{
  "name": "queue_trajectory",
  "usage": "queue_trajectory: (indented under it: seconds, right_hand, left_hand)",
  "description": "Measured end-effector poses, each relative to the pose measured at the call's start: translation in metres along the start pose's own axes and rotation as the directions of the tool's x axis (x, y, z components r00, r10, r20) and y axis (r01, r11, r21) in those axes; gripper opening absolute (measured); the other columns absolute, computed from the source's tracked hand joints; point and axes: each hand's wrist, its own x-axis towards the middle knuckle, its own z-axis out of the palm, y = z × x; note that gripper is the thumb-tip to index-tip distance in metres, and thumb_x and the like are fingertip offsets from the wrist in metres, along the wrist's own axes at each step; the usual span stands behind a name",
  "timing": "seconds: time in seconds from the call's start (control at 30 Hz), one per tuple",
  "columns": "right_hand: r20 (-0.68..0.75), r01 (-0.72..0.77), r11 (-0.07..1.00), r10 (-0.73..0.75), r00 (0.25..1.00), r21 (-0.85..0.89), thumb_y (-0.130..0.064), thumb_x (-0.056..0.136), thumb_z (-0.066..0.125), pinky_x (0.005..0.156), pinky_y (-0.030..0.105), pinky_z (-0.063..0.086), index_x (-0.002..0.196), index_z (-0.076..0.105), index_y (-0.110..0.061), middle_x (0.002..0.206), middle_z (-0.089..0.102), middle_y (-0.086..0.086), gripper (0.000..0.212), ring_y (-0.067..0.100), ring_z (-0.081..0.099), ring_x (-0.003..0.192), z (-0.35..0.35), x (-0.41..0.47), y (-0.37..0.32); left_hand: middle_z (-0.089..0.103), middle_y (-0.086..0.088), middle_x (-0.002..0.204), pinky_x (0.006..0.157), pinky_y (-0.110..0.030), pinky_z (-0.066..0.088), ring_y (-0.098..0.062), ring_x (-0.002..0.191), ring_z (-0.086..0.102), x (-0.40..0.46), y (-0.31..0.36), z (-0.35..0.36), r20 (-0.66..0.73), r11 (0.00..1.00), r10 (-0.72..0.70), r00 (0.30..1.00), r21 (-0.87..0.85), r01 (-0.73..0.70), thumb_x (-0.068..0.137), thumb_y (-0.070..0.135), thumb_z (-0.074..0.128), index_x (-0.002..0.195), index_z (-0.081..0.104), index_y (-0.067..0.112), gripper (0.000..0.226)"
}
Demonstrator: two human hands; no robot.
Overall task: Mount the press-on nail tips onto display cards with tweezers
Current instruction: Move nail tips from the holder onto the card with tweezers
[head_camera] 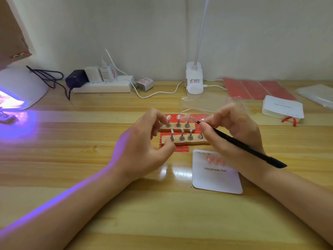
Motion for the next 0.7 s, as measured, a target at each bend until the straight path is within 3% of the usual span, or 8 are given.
queue_trajectory:
  seconds: [0.1, 0.17, 0.3, 0.43, 0.53, 0.63, 0.7]
  right_hand:
    - [-0.017, -0.071, 0.996, 0.072, 0.997, 0.056, -0.011, 0.078, 0.066, 0.063, 0.022, 0.052, 0.076, 0.047, -0.029, 0.072, 0.064, 0.003, 0.027, 0.008, 0.064, 0.064, -0.001, 0.001, -0.002]
    - [-0.033, -0.102, 0.991, 0.105, 0.994, 0.089, -0.01, 0.078, 0.066, 0.061, 0.019, 0.05, 0.074, 0.047, -0.03, 0.072, 0.065, 0.003, 0.028, 0.006, 0.062, 0.06, -0.001, 0.002, -0.002]
    - [-0.044, -0.107, 0.988, 0.112, 0.993, 0.108, -0.008, 0.079, 0.066, 0.062, 0.017, 0.048, 0.075, 0.047, -0.026, 0.074, 0.063, 0.005, 0.026, 0.008, 0.063, 0.064, -0.006, 0.005, -0.003]
    - [-0.076, -0.02, 0.99, 0.031, 0.997, 0.14, -0.005, 0.081, 0.064, 0.065, 0.021, 0.051, 0.079, 0.046, -0.022, 0.076, 0.061, 0.01, 0.024, 0.025, 0.064, 0.07, -0.017, 0.018, -0.013]
    - [-0.109, 0.03, 0.985, -0.012, 0.994, 0.171, -0.008, 0.08, 0.063, 0.066, 0.019, 0.048, 0.079, 0.044, -0.024, 0.075, 0.061, 0.007, 0.024, 0.018, 0.063, 0.068, -0.03, 0.028, -0.02]
    - [-0.032, 0.06, 0.995, -0.057, 0.998, 0.078, -0.003, 0.08, 0.064, 0.065, 0.018, 0.047, 0.077, 0.044, -0.023, 0.074, 0.061, 0.015, 0.029, 0.016, 0.061, 0.065, -0.041, 0.015, -0.019]
    - [0.036, 0.097, 0.993, -0.095, 0.995, -0.06, -0.004, 0.079, 0.065, 0.066, 0.021, 0.049, 0.075, 0.045, -0.023, 0.072, 0.061, 0.012, 0.027, 0.016, 0.061, 0.066, -0.043, -0.004, -0.014]
  left_hand:
    - [0.04, 0.022, 0.07, 0.057, -0.015, 0.033, 0.005, 0.062, 0.039, -0.006, 0.009, -0.001, 0.098, 0.98, 0.197, 0.976, 0.017, -0.199, 0.074, 0.033, 0.054, 0.09, 0.061, 0.021, 0.021]
    - [0.041, 0.022, 0.07, 0.056, -0.017, 0.037, 0.003, 0.062, 0.038, -0.008, 0.012, 0.003, 0.208, 0.97, 0.233, 0.95, 0.027, -0.244, 0.076, 0.042, 0.056, 0.098, 0.068, 0.019, 0.033]
    - [0.04, 0.017, 0.071, 0.054, -0.021, 0.034, 0.001, 0.069, 0.036, -0.008, 0.013, 0.01, 0.378, 0.959, 0.19, 0.906, 0.126, -0.254, 0.075, 0.055, 0.059, 0.114, 0.065, 0.03, 0.047]
    - [0.039, 0.019, 0.068, 0.055, -0.015, 0.031, -0.001, 0.074, 0.037, -0.007, 0.011, 0.011, 0.422, 0.969, 0.116, 0.899, 0.15, -0.196, 0.072, 0.063, 0.052, 0.118, 0.062, 0.036, 0.054]
    - [0.04, 0.019, 0.067, 0.055, -0.016, 0.031, -0.003, 0.072, 0.039, -0.008, 0.01, 0.011, 0.421, 0.972, 0.103, 0.901, 0.15, -0.181, 0.071, 0.063, 0.052, 0.118, 0.062, 0.036, 0.055]
    - [0.041, 0.021, 0.065, 0.054, -0.015, 0.031, 0.002, 0.066, 0.043, -0.008, 0.011, 0.011, 0.423, 0.978, 0.081, 0.903, 0.14, -0.153, 0.069, 0.063, 0.054, 0.117, 0.062, 0.037, 0.055]
    - [0.041, 0.022, 0.062, 0.053, -0.012, 0.027, 0.007, 0.067, 0.044, -0.008, 0.012, 0.011, 0.412, 0.981, 0.072, 0.908, 0.136, -0.139, 0.067, 0.064, 0.055, 0.115, 0.063, 0.038, 0.055]
